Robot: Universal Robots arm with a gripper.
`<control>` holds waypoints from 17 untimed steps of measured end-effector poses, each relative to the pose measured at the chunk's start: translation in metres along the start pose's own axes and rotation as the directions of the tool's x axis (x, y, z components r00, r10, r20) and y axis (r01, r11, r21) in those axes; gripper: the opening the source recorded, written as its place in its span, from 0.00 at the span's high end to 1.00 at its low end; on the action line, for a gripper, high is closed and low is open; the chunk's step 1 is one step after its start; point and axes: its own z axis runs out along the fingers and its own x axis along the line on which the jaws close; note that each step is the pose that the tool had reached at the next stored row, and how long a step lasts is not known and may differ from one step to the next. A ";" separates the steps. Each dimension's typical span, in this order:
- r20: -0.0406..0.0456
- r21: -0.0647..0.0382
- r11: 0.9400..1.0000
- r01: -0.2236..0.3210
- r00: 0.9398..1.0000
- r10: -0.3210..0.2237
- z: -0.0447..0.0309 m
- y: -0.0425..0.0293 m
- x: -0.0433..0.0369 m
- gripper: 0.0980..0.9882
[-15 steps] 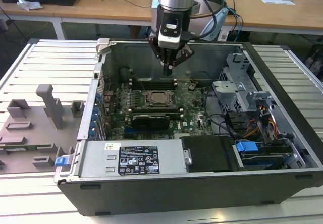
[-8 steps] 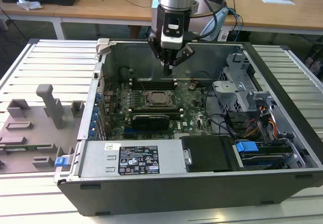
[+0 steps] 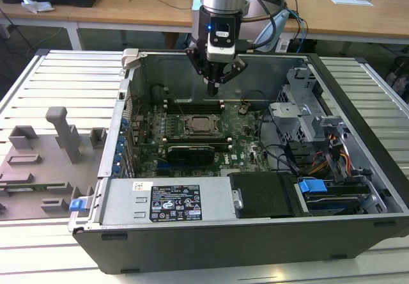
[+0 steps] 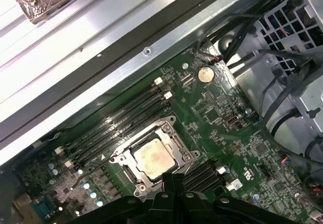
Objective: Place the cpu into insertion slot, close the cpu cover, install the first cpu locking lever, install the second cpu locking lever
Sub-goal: 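Install the first cpu locking lever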
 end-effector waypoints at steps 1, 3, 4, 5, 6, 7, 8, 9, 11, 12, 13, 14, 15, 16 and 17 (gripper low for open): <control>0.000 0.000 1.000 0.005 1.000 -0.005 0.0000 0.0000 0.0000 0.99; 0.001 -0.001 1.000 0.026 1.000 -0.026 0.0000 0.0000 0.0000 0.99; 0.002 -0.001 0.999 0.034 0.999 -0.034 0.0000 0.0000 0.0000 0.99; 0.002 -0.001 0.999 0.039 0.999 -0.039 0.0000 0.0000 0.0000 0.99; 0.002 -0.001 0.999 0.044 0.999 -0.044 0.0000 0.0000 0.0000 0.99; 0.002 -0.001 0.999 0.049 0.999 -0.049 0.0000 0.0000 0.0000 0.99; 0.003 -0.001 0.999 0.055 0.999 -0.055 0.0000 0.0000 0.0000 0.99; 0.003 -0.002 0.998 0.060 0.998 -0.060 0.0000 0.0000 0.0000 0.99; 0.004 -0.002 0.997 0.074 0.997 -0.074 0.0000 0.0000 0.0000 0.99; 0.004 -0.002 0.997 0.078 0.997 -0.078 0.0000 0.0000 0.0000 0.99; 0.004 -0.002 0.996 0.085 0.996 -0.085 0.0000 0.0000 0.0000 0.99; 0.004 -0.002 0.996 0.090 0.996 -0.090 0.0000 0.0000 0.0000 0.99; 0.005 -0.002 0.995 0.096 0.995 -0.095 0.0000 0.0000 0.0000 0.99; 0.005 -0.003 0.994 0.105 0.994 -0.105 0.0000 0.0000 0.0000 0.99; 0.005 -0.003 0.994 0.111 0.994 -0.111 0.0000 0.0000 0.0000 0.99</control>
